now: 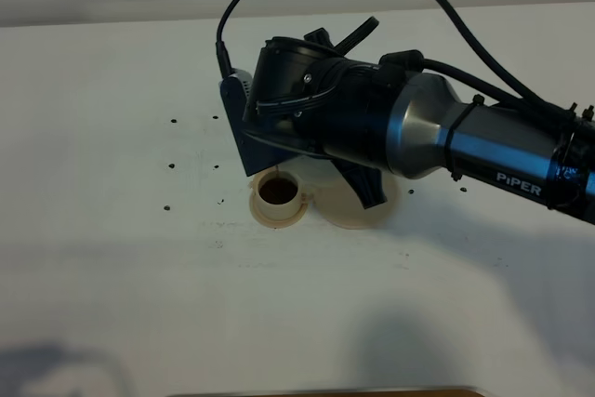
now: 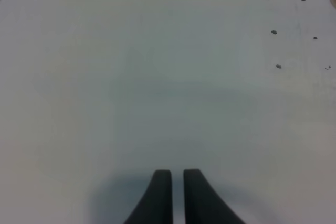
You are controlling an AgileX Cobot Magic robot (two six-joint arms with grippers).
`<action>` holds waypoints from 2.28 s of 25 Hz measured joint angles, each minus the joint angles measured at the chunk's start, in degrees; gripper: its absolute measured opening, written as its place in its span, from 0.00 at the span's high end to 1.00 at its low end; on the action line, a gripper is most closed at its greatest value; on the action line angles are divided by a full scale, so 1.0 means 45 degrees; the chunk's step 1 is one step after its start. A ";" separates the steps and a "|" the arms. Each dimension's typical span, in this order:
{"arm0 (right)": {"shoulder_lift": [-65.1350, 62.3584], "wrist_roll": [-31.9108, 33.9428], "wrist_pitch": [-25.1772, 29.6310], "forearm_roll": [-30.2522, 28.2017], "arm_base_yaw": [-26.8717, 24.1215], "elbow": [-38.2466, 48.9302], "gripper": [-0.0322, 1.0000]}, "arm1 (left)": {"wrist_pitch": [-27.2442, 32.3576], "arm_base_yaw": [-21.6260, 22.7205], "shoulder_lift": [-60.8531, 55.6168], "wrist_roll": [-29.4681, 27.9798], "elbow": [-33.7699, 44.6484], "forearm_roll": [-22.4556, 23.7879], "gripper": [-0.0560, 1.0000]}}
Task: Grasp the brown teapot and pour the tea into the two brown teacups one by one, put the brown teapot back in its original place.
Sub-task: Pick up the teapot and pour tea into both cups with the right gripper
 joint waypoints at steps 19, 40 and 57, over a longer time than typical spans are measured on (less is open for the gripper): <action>0.0000 -0.0012 0.0000 0.0000 0.0047 0.0000 0.89 | 0.0000 0.0000 0.0000 0.0000 0.0000 0.0000 0.84; 0.0000 -0.0012 0.0000 -0.0155 0.0047 0.0000 0.89 | 0.0000 0.0000 0.0000 0.0000 0.0000 0.0000 0.84; 0.0000 -0.0012 0.0000 -0.0273 0.0047 0.0000 0.89 | 0.0000 0.0000 0.0000 0.0000 0.0000 0.0000 0.84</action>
